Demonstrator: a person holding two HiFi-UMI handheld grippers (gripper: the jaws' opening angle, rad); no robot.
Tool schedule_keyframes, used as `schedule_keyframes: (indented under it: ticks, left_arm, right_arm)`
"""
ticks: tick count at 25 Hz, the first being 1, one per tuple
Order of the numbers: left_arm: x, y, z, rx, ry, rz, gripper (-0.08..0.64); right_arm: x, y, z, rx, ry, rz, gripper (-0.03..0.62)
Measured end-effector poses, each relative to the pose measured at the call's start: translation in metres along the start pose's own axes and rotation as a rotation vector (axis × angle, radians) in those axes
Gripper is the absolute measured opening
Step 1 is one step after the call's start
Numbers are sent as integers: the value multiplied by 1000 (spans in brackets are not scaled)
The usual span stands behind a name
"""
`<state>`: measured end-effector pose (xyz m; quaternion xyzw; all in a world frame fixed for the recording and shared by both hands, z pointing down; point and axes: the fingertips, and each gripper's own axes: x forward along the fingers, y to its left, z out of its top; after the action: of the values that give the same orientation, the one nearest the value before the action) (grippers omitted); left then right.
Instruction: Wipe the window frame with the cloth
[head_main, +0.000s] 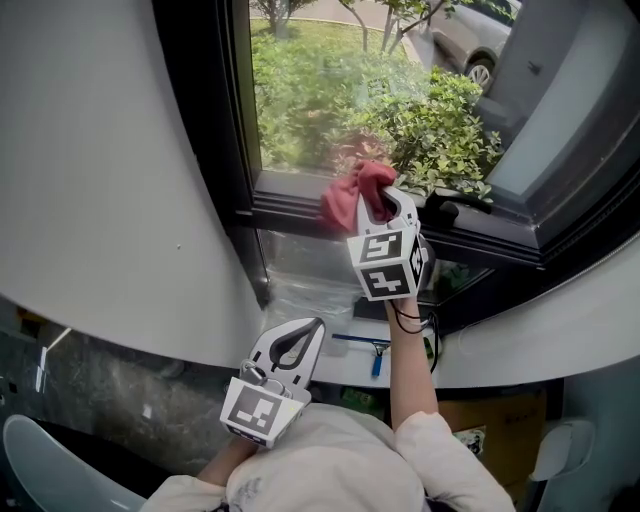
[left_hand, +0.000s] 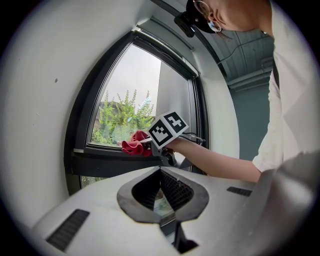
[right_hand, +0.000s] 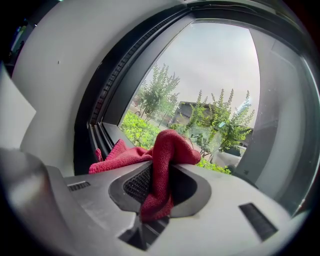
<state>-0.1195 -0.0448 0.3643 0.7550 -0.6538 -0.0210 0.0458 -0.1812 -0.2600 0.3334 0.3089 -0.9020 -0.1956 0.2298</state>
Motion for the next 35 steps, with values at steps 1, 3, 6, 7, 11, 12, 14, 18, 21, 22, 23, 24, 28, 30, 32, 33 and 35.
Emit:
schedule_keyframes:
  ticks: [1, 3, 6, 7, 11, 12, 14, 18, 21, 22, 23, 24, 28, 30, 32, 33, 35]
  left_arm:
    - [0, 0, 0, -1, -1, 0, 8]
    - [0, -2, 0, -3, -2, -2, 8]
    - [1, -3, 0, -1, -5, -5, 8]
    - [0, -3, 0, 0, -7, -5, 8]
    - [-1, -3, 1, -7, -14, 2, 8]
    - [-2, -3, 0, -10, -13, 6, 8]
    - [-3, -4, -1, -15, -3, 12, 8]
    - [-5, -3, -1, -11, 1, 23, 8]
    - [-7, -3, -1, -7, -5, 30, 8]
    - [-9, -2, -2, -10, 6, 34, 8]
    - [-10, -2, -4, -12, 16, 39, 8]
    - [-12, -1, -5, -11, 21, 45, 8]
    - [-16, 1, -4, -13, 20, 65, 8]
    - [-19, 2, -3, -11, 11, 74, 9]
    - [-21, 5, -3, -12, 12, 88, 9]
    - [-23, 7, -4, -13, 16, 95, 8]
    - [-25, 11, -3, -4, 14, 114, 8]
  right_arm:
    - [-1, -1, -1, -2, 2, -2, 86]
    - [-2, -5, -3, -6, 7, -8, 86]
    - [-4, -10, -7, -9, 12, -19, 87]
    - [-5, -11, -8, -11, 13, -23, 87]
    - [-9, -18, -13, -24, 14, -46, 87]
    - [-10, -20, -15, -25, 15, -50, 86]
    - [-12, -23, -17, -24, 16, -54, 87]
    - [-13, -27, -21, -25, 19, -61, 86]
    - [-13, -27, -21, -12, 10, -68, 87]
    - [-13, -28, -20, -13, 0, -73, 86]
    - [-13, -28, -18, -20, -15, -79, 86]
    - [-13, -28, -17, -28, -34, -84, 87]
    - [-19, -25, -9, 48, -132, -58, 89]
    - [-32, -22, 8, 153, -234, -37, 91]
    - [-44, -12, 30, 205, -334, -13, 91]
    - [-47, -3, 40, 210, -369, 6, 91]
    - [-49, 21, 58, 207, -422, 59, 89]
